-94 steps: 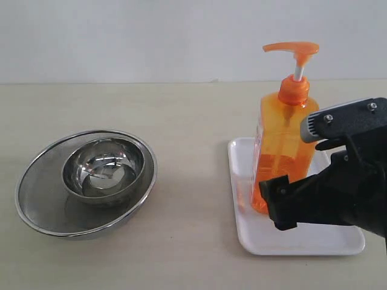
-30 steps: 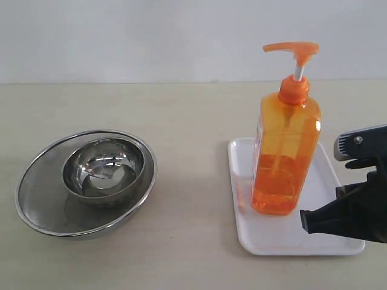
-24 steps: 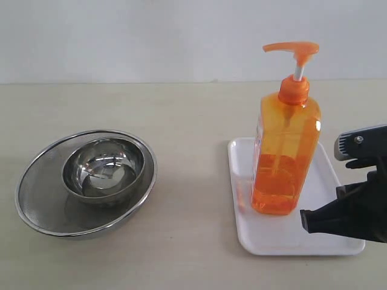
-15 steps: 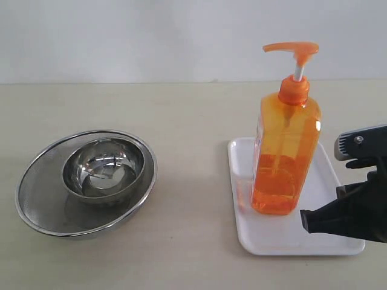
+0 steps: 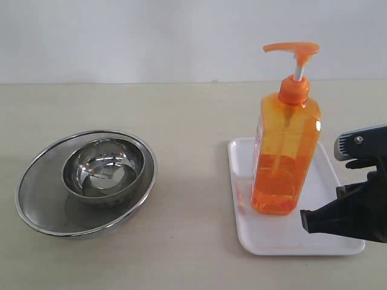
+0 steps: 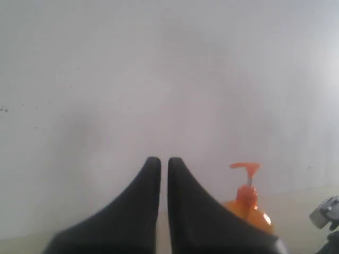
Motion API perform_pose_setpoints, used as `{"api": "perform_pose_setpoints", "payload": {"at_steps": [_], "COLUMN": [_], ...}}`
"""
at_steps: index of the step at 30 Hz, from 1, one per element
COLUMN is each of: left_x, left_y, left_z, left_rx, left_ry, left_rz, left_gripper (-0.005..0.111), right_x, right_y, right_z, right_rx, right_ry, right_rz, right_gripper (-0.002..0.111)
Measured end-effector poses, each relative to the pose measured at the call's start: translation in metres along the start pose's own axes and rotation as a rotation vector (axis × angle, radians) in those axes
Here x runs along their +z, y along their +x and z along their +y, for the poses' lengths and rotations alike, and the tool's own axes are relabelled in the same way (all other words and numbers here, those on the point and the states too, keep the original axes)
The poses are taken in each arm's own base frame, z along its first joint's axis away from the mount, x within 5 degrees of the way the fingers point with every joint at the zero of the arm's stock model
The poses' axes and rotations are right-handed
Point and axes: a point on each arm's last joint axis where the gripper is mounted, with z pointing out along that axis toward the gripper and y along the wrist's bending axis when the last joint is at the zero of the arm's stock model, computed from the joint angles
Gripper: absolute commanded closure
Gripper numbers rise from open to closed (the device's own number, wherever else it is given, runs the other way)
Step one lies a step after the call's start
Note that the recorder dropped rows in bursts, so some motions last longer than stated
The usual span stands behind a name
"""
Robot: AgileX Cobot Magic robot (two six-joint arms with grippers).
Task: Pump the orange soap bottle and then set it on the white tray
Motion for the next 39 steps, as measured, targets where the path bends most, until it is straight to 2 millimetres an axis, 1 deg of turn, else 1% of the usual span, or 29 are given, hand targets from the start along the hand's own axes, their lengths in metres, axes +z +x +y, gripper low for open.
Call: {"api": "perform_pose_setpoints", "payload": {"at_steps": [4,6,7,10,12,17,23,26,27,29,39], "left_x": [-0.001,-0.003,-0.004,-0.009,-0.012,-0.017,-0.018,-0.020,-0.023,-0.025,-0.026], "left_y": [0.018,0.030,0.034,0.050,0.060,0.079,0.081,0.085,0.090,0.092,0.092], "left_z": [0.012,0.024,0.029,0.042,0.049,0.057,0.059,0.060,0.062,0.063,0.064], "left_rx": [0.029,-0.021,-0.008,-0.048,-0.016,0.104,0.175,0.212,0.193,0.163,0.160], "left_ry": [-0.104,-0.216,-0.263,-0.389,-0.442,-0.484,-0.488,-0.499,-0.521,-0.548,-0.558], "left_rz": [0.111,0.167,0.190,0.220,0.241,0.300,0.329,0.396,0.446,0.470,0.477], "left_gripper": [0.102,0.102,0.102,0.102,0.102,0.102,0.102,0.102,0.102,0.102,0.102], "right_x": [0.000,0.000,0.000,0.000,0.000,0.000,0.000,0.000,0.000,0.000,0.000], "right_y": [0.000,0.000,0.000,0.000,0.000,0.000,0.000,0.000,0.000,0.000,0.000], "right_z": [0.000,0.000,0.000,0.000,0.000,0.000,0.000,0.000,0.000,0.000,0.000], "right_rx": [0.000,0.000,0.000,0.000,0.000,0.000,0.000,0.000,0.000,0.000,0.000], "right_ry": [0.000,0.000,0.000,0.000,0.000,0.000,0.000,0.000,0.000,0.000,0.002], "right_rz": [0.000,0.000,0.000,0.000,0.000,0.000,0.000,0.000,0.000,0.000,0.000], "right_gripper": [0.108,0.108,0.108,0.108,0.108,0.108,0.108,0.108,0.108,0.108,0.108]}}
